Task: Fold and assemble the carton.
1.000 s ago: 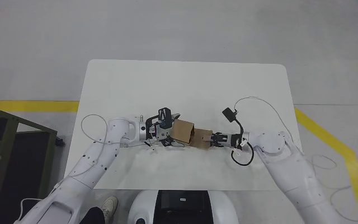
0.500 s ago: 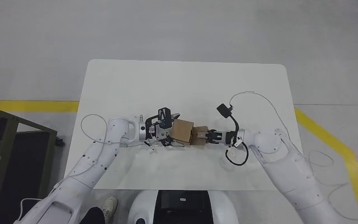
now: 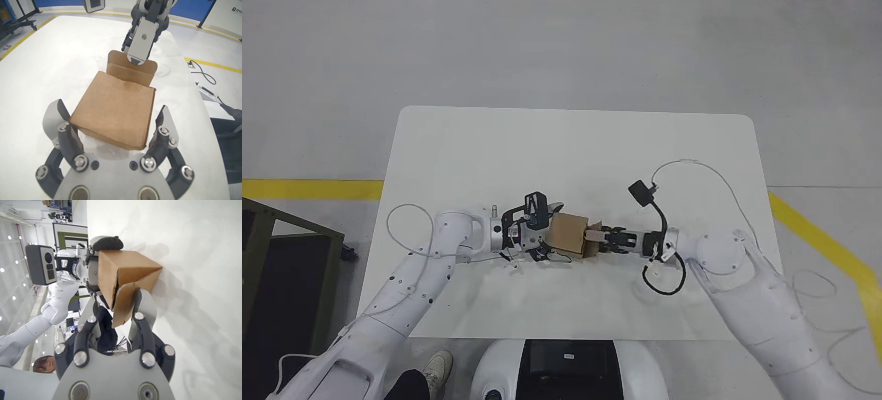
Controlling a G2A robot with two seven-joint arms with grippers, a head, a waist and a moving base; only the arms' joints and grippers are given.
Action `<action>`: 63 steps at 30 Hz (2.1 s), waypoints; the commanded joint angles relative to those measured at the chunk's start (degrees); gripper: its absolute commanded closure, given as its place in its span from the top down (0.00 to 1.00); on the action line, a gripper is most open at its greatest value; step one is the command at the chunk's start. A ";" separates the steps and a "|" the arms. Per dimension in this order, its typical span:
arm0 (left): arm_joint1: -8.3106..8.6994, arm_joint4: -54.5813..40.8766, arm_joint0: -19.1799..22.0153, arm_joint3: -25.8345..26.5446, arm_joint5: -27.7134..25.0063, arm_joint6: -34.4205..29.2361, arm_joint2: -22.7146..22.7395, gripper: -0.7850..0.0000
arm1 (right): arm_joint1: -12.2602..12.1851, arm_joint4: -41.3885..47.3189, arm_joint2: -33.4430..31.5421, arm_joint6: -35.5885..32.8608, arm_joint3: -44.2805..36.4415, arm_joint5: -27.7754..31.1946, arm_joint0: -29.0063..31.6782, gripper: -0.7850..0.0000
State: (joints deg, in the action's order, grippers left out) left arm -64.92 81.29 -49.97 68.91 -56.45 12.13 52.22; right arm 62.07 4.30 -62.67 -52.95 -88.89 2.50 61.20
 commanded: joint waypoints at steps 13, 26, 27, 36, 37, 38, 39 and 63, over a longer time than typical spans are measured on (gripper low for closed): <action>-0.02 0.03 0.05 -0.18 0.05 -0.34 -0.04 1.00 | 0.64 8.63 0.59 -1.68 4.52 5.10 0.14 0.34; -0.03 0.05 0.10 -0.14 0.09 -0.37 -0.06 1.00 | 1.01 8.18 1.89 -2.23 7.35 4.87 -1.16 0.21; -0.02 0.10 0.09 -0.12 0.10 -0.35 -0.05 1.00 | 1.00 7.87 1.93 -2.17 7.38 4.72 -1.18 0.22; 0.00 0.00 0.03 -0.09 -0.08 -0.48 -0.02 1.00 | 0.69 6.26 1.07 -1.47 7.22 3.92 -0.27 0.21; 0.00 0.04 0.03 -0.10 -0.02 -0.55 -0.02 1.00 | 0.65 6.04 0.93 -1.39 7.13 3.80 -0.14 0.21; 0.00 0.04 0.02 -0.07 0.01 -0.59 -0.03 1.00 | 0.60 5.83 0.83 -1.35 7.01 3.69 -0.01 0.21; 0.00 0.02 0.01 -0.06 0.02 -0.61 -0.02 1.00 | 0.56 5.66 0.74 -1.34 6.89 3.60 0.11 0.21; 0.16 -0.10 -0.34 0.83 -0.17 -0.83 0.34 1.00 | 0.63 -0.23 2.07 1.00 3.21 -0.34 -0.21 0.20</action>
State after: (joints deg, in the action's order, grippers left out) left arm -64.77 81.21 -50.29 69.71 -56.61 11.27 52.54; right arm 62.69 4.28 -60.65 -52.05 -85.54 2.29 61.02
